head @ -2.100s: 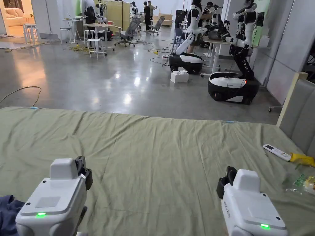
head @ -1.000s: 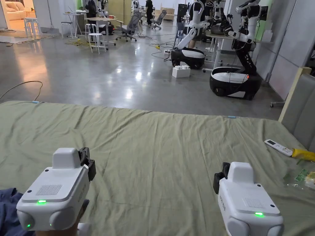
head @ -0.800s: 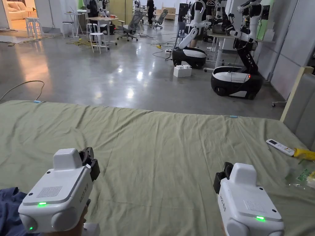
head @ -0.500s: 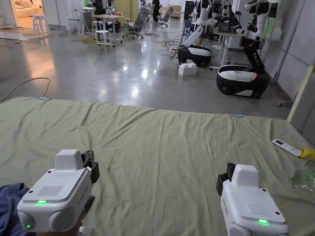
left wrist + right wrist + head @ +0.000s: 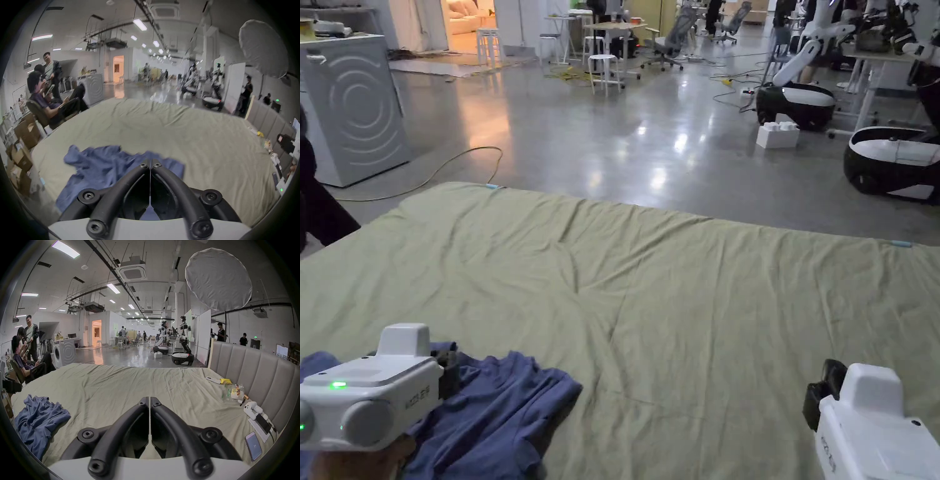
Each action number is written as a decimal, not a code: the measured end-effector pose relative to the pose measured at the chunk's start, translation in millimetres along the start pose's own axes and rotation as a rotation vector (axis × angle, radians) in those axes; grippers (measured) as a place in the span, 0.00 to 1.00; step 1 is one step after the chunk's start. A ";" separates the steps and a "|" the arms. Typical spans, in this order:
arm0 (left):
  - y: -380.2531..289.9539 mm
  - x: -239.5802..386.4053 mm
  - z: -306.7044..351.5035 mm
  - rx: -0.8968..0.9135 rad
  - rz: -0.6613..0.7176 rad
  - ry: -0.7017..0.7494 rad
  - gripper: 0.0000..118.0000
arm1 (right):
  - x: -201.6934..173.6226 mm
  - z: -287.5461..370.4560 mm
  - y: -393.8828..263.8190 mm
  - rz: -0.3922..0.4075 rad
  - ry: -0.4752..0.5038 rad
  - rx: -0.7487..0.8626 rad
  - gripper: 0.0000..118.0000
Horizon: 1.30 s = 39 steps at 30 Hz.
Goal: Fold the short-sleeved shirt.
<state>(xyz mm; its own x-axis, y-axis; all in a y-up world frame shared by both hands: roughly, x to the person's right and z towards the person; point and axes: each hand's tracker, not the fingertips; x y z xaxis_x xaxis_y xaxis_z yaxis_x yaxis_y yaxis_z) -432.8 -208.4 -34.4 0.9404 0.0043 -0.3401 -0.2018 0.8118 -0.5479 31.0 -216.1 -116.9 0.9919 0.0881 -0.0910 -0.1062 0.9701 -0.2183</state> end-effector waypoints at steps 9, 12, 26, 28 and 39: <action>-45.3 -47.5 -51.7 -0.286 0.008 0.002 0.69 | -20.5 -12.1 -14.0 0.022 0.049 -0.052 0.02; -59.4 -55.7 -70.4 -0.342 0.033 -0.009 0.73 | -25.2 -14.9 -17.9 0.031 0.057 -0.067 0.02; -93.3 -19.9 -100.6 -0.371 -0.045 0.049 0.54 | -27.0 -20.1 -35.4 0.050 0.049 -0.134 0.02; -90.1 -17.7 -98.7 -0.355 -0.046 0.045 0.28 | -27.1 -19.9 -37.3 0.049 0.048 -0.141 0.02; -74.4 -26.9 -66.9 -0.221 0.012 0.024 0.08 | -21.5 -10.4 -36.5 0.048 0.044 -0.135 0.02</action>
<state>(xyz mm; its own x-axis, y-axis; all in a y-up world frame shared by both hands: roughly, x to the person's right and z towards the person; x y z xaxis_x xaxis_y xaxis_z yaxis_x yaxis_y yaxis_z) -461.3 -308.0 -35.6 0.9312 -0.0027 -0.3644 -0.2709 0.6637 -0.6972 12.8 -255.8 -117.1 0.9818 0.1211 -0.1462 -0.1650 0.9254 -0.3413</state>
